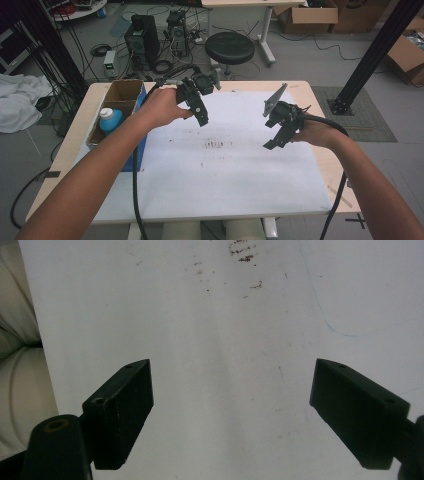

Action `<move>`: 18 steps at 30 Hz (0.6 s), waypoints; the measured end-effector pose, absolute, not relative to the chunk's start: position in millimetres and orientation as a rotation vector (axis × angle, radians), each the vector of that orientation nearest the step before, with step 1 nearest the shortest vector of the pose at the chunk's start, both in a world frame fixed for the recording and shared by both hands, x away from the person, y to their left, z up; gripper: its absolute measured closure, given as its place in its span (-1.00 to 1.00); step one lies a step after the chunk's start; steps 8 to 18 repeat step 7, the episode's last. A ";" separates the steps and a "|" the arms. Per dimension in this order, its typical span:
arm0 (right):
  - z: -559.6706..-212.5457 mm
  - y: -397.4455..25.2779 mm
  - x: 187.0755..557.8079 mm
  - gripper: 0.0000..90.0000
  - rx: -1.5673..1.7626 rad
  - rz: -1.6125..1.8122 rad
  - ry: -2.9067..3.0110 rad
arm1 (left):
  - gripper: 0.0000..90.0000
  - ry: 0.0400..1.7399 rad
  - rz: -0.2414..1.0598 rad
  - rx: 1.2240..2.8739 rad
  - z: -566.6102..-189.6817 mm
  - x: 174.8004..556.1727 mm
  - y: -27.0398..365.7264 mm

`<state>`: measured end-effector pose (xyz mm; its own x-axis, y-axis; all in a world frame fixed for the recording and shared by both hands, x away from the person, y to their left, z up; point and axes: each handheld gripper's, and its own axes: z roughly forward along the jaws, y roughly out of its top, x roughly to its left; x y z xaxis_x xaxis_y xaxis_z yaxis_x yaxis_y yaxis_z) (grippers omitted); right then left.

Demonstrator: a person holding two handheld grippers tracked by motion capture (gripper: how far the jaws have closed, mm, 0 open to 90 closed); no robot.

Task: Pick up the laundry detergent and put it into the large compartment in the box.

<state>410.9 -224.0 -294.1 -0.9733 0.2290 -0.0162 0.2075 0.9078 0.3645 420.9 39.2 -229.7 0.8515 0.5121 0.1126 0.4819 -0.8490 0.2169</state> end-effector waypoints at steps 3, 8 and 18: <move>-293.9 -224.1 410.5 -0.62 0.344 0.567 3.010 | -0.55 0.772 0.243 2.846 -229.4 421.0 39.9; -293.6 -225.2 410.3 -0.62 0.348 0.568 3.007 | -0.55 0.773 0.243 2.847 -228.7 420.5 40.1; -293.6 -225.2 410.3 -0.62 0.348 0.568 3.007 | -0.55 0.773 0.243 2.847 -228.7 420.5 40.1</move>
